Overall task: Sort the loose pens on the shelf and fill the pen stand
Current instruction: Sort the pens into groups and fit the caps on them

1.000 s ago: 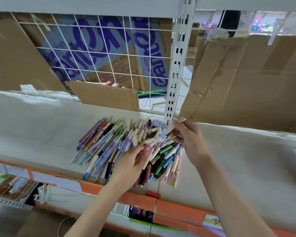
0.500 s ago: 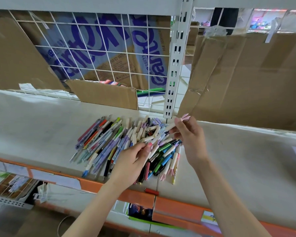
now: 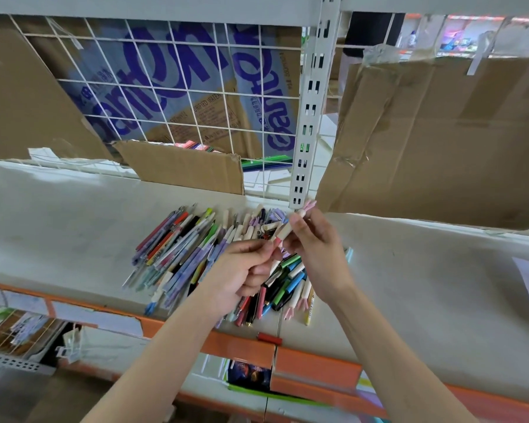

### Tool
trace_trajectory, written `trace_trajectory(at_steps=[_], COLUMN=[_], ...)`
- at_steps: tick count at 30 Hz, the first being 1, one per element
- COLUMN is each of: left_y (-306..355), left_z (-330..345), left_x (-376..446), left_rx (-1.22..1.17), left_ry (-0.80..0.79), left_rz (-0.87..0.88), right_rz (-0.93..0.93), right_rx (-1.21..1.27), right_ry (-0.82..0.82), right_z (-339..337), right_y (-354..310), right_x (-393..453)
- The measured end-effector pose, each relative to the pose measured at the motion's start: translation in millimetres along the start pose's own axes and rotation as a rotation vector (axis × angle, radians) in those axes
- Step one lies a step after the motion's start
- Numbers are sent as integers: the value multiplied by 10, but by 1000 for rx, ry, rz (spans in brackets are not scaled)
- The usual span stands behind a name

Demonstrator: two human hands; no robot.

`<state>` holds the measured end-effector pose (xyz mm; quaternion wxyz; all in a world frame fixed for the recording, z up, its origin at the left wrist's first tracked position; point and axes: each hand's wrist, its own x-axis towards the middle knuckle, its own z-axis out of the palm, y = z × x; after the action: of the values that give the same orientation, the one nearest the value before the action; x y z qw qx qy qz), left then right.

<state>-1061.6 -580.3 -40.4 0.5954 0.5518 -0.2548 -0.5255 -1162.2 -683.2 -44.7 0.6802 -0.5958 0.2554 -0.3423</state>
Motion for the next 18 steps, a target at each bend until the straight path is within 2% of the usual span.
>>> trace_trajectory(at_steps=[3,5,7,10,11,14,18], left_y=[-16,-20,-1,-21,-59,-214,-384], left_z=[14,12,3,-59,-93,-138,-152], left_x=[16,37,90,158,163,155,158], left_rx=[-59,-8,236,785,860,947,1175], left_ry=[-17,-27,31,219,255,277,312], left_rz=[-27,-3,80,193,219,245,349], right_rz=[1,5,-7,-29,-36,-3,132], right_rx=[-38,-83,-94,-168,-271,-793,-1135], right_ry=[-2,-8,-24,24,40,41,144], right_z=[13,0,-49,-228,-309,-635,-1008], right_y=[-5,7,-26,-109,-124,-23,168], right_x=[-17,-23,9,83,101,122,50])
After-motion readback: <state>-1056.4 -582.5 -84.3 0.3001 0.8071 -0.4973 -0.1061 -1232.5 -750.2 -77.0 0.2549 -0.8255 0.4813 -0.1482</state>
